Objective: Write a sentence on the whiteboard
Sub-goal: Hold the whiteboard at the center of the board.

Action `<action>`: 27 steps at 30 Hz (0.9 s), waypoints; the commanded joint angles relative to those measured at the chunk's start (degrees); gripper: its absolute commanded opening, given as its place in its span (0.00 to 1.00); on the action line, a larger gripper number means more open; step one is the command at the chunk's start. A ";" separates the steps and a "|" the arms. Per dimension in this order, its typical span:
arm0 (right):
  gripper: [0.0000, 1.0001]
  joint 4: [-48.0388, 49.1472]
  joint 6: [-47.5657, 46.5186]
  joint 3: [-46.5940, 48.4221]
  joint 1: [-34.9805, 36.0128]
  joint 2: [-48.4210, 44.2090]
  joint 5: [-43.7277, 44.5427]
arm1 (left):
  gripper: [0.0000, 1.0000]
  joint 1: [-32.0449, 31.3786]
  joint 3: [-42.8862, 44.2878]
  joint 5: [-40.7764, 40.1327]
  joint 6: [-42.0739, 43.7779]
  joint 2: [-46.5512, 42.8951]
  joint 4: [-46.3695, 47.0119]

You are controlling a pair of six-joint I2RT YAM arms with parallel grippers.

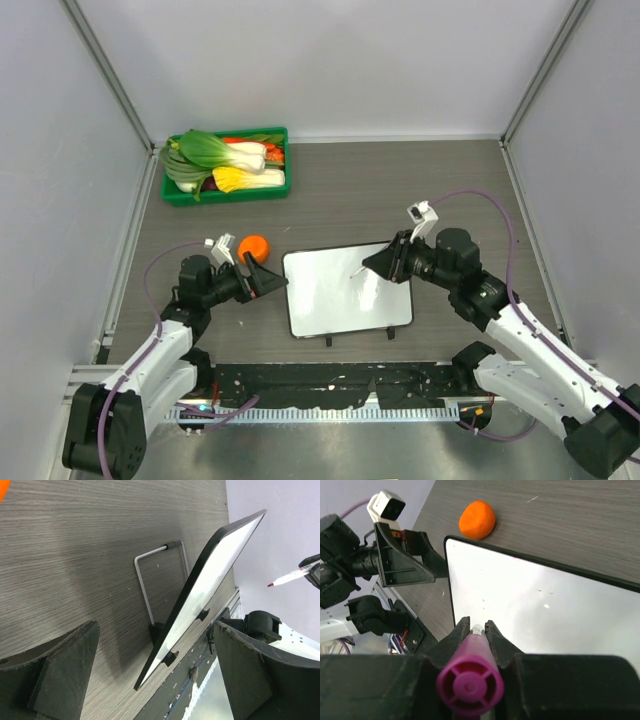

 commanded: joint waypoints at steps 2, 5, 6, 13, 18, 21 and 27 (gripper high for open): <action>0.01 -0.38 -3.59 5.03 10.40 1.76 14.88 | 1.00 -0.75 1.68 -1.35 2.21 -0.26 -1.18; 0.01 -0.12 -4.30 5.56 14.02 2.64 18.94 | 1.00 -1.28 1.59 -1.96 2.48 -0.70 -1.71; 0.01 0.06 -4.39 5.65 15.16 3.25 19.81 | 1.00 -1.45 1.68 -2.13 2.57 -0.87 -1.97; 0.01 3.83 -3.25 4.42 16.58 4.05 17.28 | 1.00 -2.25 2.21 -2.84 3.09 -0.53 -3.11; 0.01 4.72 -3.42 3.54 16.58 3.08 16.84 | 1.00 -2.42 2.30 -2.75 3.45 0.53 -2.68; 0.01 4.63 -3.33 3.45 16.66 2.73 16.75 | 0.98 -2.60 2.47 -2.23 3.45 1.32 -2.50; 0.01 4.54 -2.98 2.83 16.58 2.20 16.75 | 0.98 -2.95 2.12 -2.40 3.53 1.58 -2.06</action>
